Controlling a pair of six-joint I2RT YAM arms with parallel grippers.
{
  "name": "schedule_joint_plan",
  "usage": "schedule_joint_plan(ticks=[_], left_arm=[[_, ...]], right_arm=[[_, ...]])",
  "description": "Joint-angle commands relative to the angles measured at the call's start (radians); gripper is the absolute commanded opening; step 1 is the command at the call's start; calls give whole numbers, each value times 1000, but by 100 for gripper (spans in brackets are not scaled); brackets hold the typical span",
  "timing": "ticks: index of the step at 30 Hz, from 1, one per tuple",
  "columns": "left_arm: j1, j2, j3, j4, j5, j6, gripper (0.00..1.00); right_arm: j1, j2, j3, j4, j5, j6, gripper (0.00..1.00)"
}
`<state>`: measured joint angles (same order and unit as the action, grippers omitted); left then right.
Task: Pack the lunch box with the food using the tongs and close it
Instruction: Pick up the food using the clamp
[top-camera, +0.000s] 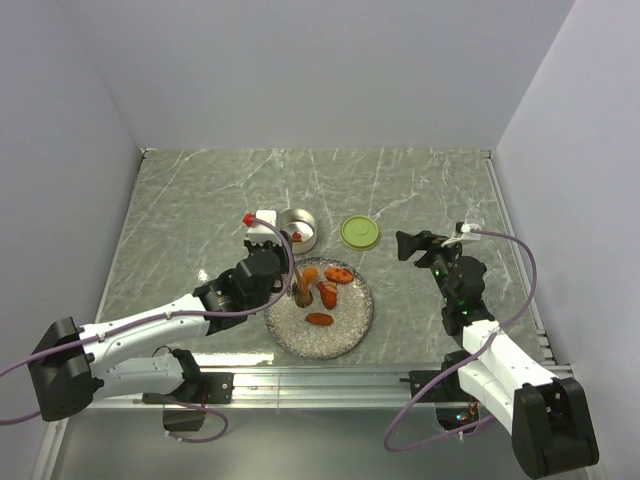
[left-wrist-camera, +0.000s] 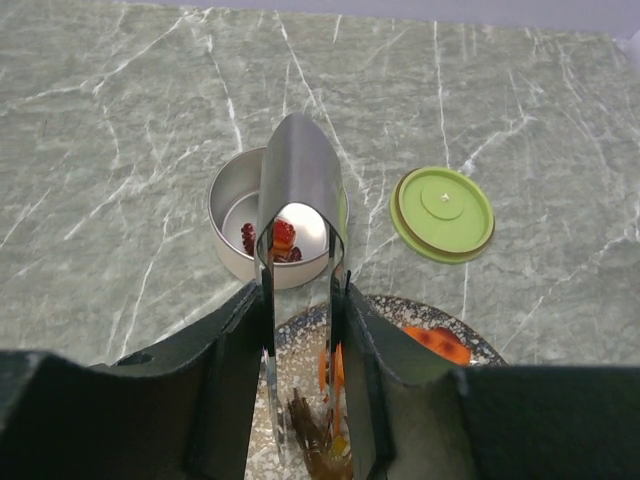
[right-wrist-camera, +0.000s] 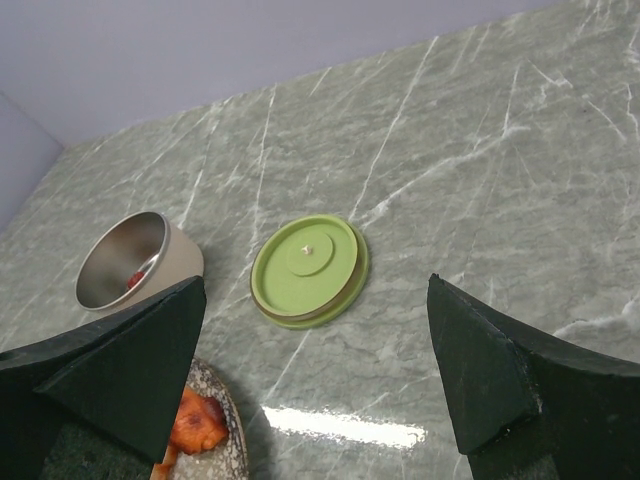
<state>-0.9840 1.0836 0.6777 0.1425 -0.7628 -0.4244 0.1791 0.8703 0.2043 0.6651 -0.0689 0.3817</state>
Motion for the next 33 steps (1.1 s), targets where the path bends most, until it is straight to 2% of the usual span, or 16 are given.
schedule_joint_plan(ticks=[1, 10, 17, 22, 27, 33], left_arm=[[-15, 12, 17, -32, -41, -19, 39], [-19, 50, 28, -21, -53, -10, 34], [-21, 61, 39, -18, -72, -1, 19], [-21, 50, 54, -9, -76, 35, 13], [-16, 50, 74, 0, -89, 64, 11], [34, 38, 92, 34, -32, 102, 11]], right_arm=[[2, 2, 47, 48, -5, -1, 98], [3, -2, 44, 45, 1, -1, 98], [2, -7, 44, 42, 3, -1, 98], [3, -5, 43, 42, 4, -1, 98], [3, -8, 44, 41, 6, -1, 98], [2, -14, 41, 36, 7, -1, 98]])
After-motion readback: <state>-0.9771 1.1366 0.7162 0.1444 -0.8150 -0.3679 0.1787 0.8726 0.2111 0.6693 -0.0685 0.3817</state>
